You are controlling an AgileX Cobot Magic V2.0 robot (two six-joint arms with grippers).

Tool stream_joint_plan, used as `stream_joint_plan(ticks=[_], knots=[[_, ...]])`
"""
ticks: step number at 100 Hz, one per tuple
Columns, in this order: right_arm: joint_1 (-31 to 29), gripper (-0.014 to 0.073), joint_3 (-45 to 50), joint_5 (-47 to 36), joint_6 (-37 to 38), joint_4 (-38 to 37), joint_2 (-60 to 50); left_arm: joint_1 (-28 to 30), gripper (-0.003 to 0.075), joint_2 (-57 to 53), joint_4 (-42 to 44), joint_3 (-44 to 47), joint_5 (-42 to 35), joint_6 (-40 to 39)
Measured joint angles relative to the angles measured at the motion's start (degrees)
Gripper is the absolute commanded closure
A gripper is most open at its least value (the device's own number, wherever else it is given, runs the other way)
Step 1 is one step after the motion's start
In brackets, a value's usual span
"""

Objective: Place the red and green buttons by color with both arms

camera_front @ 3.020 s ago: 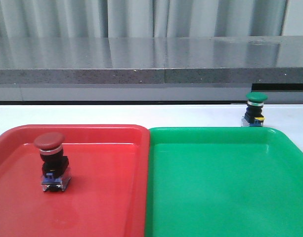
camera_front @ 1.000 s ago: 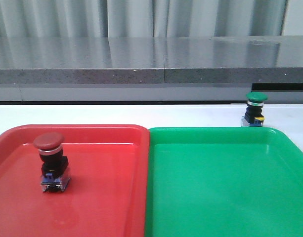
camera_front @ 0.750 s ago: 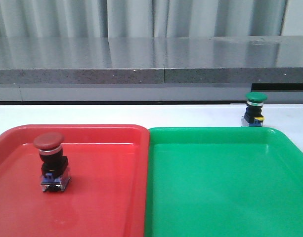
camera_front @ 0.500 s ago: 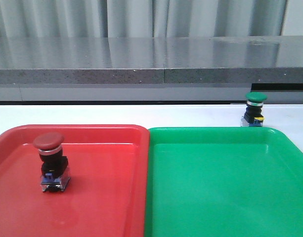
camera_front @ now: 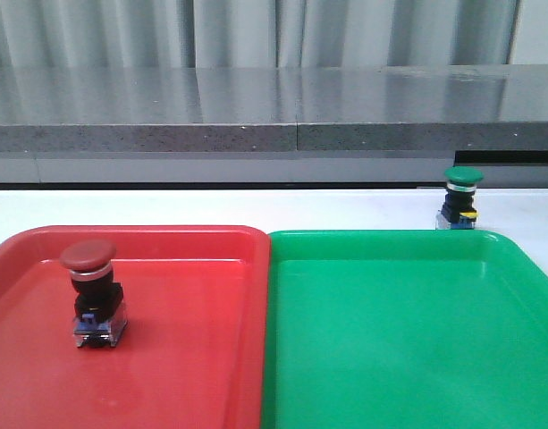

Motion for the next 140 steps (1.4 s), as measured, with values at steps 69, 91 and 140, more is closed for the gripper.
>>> stream_joint_plan(ticks=[69, 91, 140], knots=[[8.3, -0.0056, -33.3, 18.2, 0.0, 3.7, 37.0, 0.0, 0.0741, 0.0, 0.0, 0.0, 0.0, 0.0], [8.3, -0.0056, -46.7, 28.7, 0.0, 6.2, 50.0, 0.0, 0.0741, 0.0, 0.0, 0.0, 0.0, 0.0], [8.3, -0.0056, -59.2, 32.2, -0.1, 6.6, 68.9, 0.0, 0.0741, 0.0, 0.0, 0.0, 0.0, 0.0]])
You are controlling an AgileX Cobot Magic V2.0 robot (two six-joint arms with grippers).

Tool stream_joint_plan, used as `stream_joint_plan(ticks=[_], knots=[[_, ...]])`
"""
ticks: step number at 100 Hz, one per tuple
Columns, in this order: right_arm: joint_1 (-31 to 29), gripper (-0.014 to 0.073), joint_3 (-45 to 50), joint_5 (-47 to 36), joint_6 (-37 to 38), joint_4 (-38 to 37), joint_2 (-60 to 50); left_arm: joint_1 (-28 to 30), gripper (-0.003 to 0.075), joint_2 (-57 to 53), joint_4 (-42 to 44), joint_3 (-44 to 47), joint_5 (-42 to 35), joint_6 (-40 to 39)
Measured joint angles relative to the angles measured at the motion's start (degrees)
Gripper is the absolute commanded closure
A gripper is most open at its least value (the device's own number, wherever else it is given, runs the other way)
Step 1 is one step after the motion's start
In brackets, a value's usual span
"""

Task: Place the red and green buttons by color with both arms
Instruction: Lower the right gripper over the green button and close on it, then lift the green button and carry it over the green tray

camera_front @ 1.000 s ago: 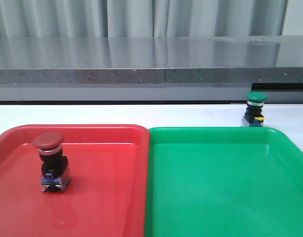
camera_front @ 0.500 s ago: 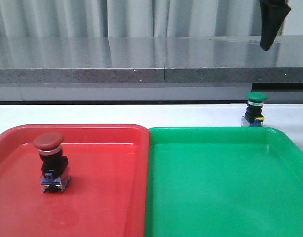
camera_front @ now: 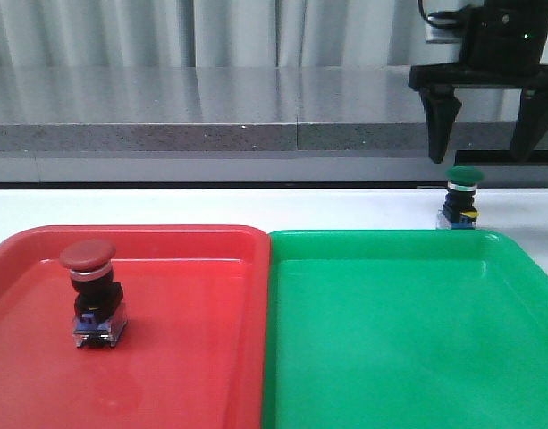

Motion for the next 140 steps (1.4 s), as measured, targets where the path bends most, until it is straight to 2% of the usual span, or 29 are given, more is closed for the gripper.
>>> stream_joint_plan(ticks=[25, 32, 39, 51, 56, 70, 91, 106, 118, 140], knots=[[0.0, -0.0053, 0.0, -2.7, 0.0, 0.0, 3.9, 0.0, 0.0741, 0.0, 0.0, 0.0, 0.0, 0.0], [0.0, -0.0022, 0.0, -3.7, 0.0, 0.0, 4.3, 0.0, 0.0741, 0.0, 0.0, 0.0, 0.0, 0.0], [0.0, 0.0066, 0.0, -4.5, 0.0, 0.0, 4.4, 0.0, 0.0741, 0.0, 0.0, 0.0, 0.0, 0.0], [0.0, 0.0298, -0.1, -5.1, 0.0, 0.0, 4.4, 0.0, 0.0741, 0.0, 0.0, 0.0, 0.0, 0.0], [0.0, 0.0369, -0.1, -5.1, 0.0, 0.0, 4.4, 0.0, 0.0741, 0.0, 0.0, 0.0, 0.0, 0.0], [0.0, 0.0479, -0.1, -5.1, 0.0, 0.0, 4.4, 0.0, 0.0741, 0.0, 0.0, 0.0, 0.0, 0.0], [0.0, 0.0494, -0.6, -4.0, 0.0, 0.0, 4.4, 0.0, 0.0741, 0.0, 0.0, 0.0, 0.0, 0.0], [0.0, 0.0494, -5.5, 0.2, 0.2, -0.3, 4.4, 0.0, 0.0741, 0.0, 0.0, 0.0, 0.0, 0.0], [0.0, 0.0494, -10.1, 0.4, 2.9, -0.4, 3.2, 0.0, 0.0741, 0.0, 0.0, 0.0, 0.0, 0.0], [2.4, 0.0494, -11.2, 1.4, 7.2, -0.8, -1.8, 0.0, 0.0741, 0.0, 0.0, 0.0, 0.0, 0.0]])
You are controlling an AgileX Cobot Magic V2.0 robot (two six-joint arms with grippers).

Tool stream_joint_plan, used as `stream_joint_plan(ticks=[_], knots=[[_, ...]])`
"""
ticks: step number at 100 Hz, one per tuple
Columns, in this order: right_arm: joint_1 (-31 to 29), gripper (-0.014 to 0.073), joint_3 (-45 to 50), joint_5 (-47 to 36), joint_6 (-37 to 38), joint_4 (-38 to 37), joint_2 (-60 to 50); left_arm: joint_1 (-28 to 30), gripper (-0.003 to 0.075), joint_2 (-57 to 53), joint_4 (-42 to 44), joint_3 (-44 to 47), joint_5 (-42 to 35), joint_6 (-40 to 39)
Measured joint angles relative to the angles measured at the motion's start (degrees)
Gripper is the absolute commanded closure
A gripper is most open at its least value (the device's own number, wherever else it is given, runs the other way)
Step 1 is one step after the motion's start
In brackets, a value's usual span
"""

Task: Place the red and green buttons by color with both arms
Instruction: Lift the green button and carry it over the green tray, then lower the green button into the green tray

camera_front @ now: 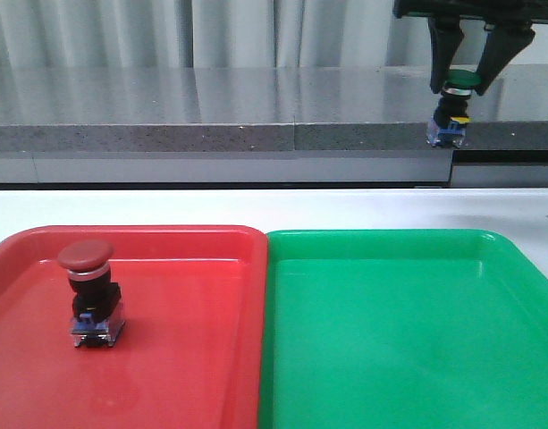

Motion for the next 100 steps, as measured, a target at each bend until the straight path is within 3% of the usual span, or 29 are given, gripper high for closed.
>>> stream_joint_plan(ticks=[29, 67, 100], knots=[[8.4, 0.0494, 1.9, 0.1, 3.2, 0.0, -3.5, 0.0, 0.0741, 0.0, 0.0, 0.0, 0.0, 0.0], [21.2, 0.0494, 17.9, -0.3, 11.7, 0.0, -5.5, 0.0, 0.0741, 0.0, 0.0, 0.0, 0.0, 0.0], [23.7, 0.0494, 23.2, -3.3, 16.4, -3.8, -4.1, 0.0, 0.0741, 0.0, 0.0, 0.0, 0.0, 0.0]])
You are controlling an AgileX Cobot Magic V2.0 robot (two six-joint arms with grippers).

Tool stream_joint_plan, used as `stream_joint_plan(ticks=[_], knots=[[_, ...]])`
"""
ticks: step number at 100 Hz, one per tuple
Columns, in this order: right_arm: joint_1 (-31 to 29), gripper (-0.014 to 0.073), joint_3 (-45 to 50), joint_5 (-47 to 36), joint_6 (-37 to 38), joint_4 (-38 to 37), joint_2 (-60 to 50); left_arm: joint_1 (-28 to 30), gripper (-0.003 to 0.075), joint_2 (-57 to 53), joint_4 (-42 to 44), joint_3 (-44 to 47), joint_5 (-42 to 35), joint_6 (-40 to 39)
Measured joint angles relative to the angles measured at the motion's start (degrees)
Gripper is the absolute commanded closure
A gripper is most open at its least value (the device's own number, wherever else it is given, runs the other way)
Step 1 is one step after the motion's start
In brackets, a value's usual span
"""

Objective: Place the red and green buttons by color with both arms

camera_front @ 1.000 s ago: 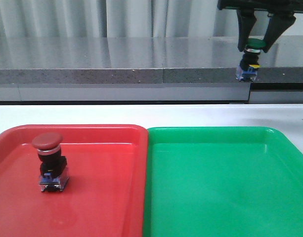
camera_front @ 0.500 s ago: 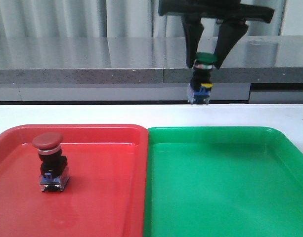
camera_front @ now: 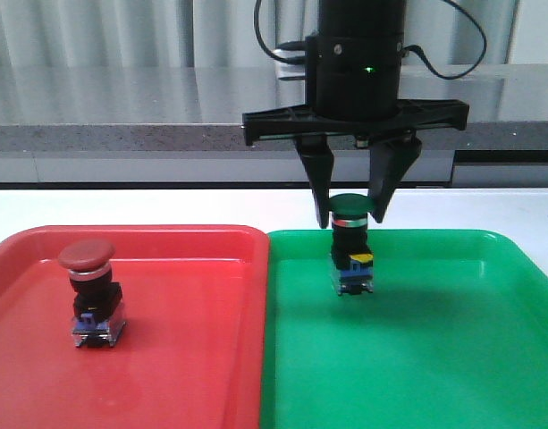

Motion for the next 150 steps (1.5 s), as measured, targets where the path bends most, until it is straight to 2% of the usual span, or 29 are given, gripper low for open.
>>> stream_joint_plan(ticks=[21, 27, 46, 52, 80, 102, 108, 113, 115, 116, 117, 118, 122, 125, 129, 130, 131, 133, 150], knots=[[0.0, 0.0465, 0.2, 1.8, 0.1, -1.4, 2.9, 0.0, 0.0741, 0.0, 0.0, 0.0, 0.0, 0.0], [0.0, 0.0407, 0.2, 2.0, 0.1, -1.4, 3.0, 0.0, 0.0741, 0.0, 0.0, 0.0, 0.0, 0.0], [0.0, 0.0109, 0.2, 2.3, -0.3, -1.4, 3.3, 0.0, 0.0741, 0.0, 0.0, 0.0, 0.0, 0.0], [0.0, 0.0081, 0.2, 2.3, -0.4, -1.4, 3.5, 0.0, 0.0741, 0.0, 0.0, 0.0, 0.0, 0.0], [0.0, 0.0081, 0.2, 2.2, -0.4, -1.4, 3.4, 0.0, 0.0741, 0.0, 0.0, 0.0, 0.0, 0.0], [0.0, 0.0082, 0.2, 2.0, -0.9, -1.9, -1.7, 0.0, 0.0741, 0.0, 0.0, 0.0, 0.0, 0.0], [0.0, 0.0106, 0.2, 1.9, -1.2, -2.1, -3.7, 0.0, 0.0741, 0.0, 0.0, 0.0, 0.0, 0.0], [0.0, 0.0172, 0.2, 1.8, -1.4, -2.9, -5.4, 0.0, 0.0741, 0.0, 0.0, 0.0, 0.0, 0.0], [0.0, 0.0228, 0.2, 1.8, -1.4, -3.3, -6.1, 0.0, 0.0741, 0.0, 0.0, 0.0, 0.0, 0.0], [0.0, 0.0228, 0.2, 1.7, -1.5, -3.6, -6.4, 0.0, 0.0741, 0.0, 0.0, 0.0, 0.0, 0.0], [0.0, 0.0277, 0.2, 1.7, -1.5, -3.7, -6.9, 0.0, 0.0741, 0.0, 0.0, 0.0, 0.0, 0.0], [0.0, 0.0277, 0.2, 1.7, -1.5, -4.1, -7.2, 0.0, 0.0741, 0.0, 0.0, 0.0, 0.0, 0.0], [0.0, 0.0406, 0.2, 1.4, -1.5, -4.8, -8.8, 0.0, 0.0741, 0.0, 0.0, 0.0, 0.0, 0.0], [0.0, 0.0461, 0.2, 1.3, -1.6, -5.7, -10.0, 0.0, 0.0741, 0.0, 0.0, 0.0, 0.0, 0.0], [0.0, 0.0583, 0.2, 1.0, -1.8, -6.7, -11.6, 0.0, 0.0741, 0.0, 0.0, 0.0, 0.0, 0.0], [0.0, 0.0583, 0.2, 1.0, -1.8, -7.0, -11.9, 0.0, 0.0741, 0.0, 0.0, 0.0, 0.0, 0.0], [0.0, 0.0628, 0.2, 0.9, -1.8, -7.2, -12.5, 0.0, 0.0741, 0.0, 0.0, 0.0, 0.0, 0.0], [0.0, 0.0657, 0.2, 0.9, -1.8, -7.6, -13.3, 0.0, 0.0741, 0.0, 0.0, 0.0, 0.0, 0.0], [0.0, 0.0657, 0.2, 0.8, -1.8, -11.7, -19.1, 0.0, 0.0741, 0.0, 0.0, 0.0, 0.0, 0.0]])
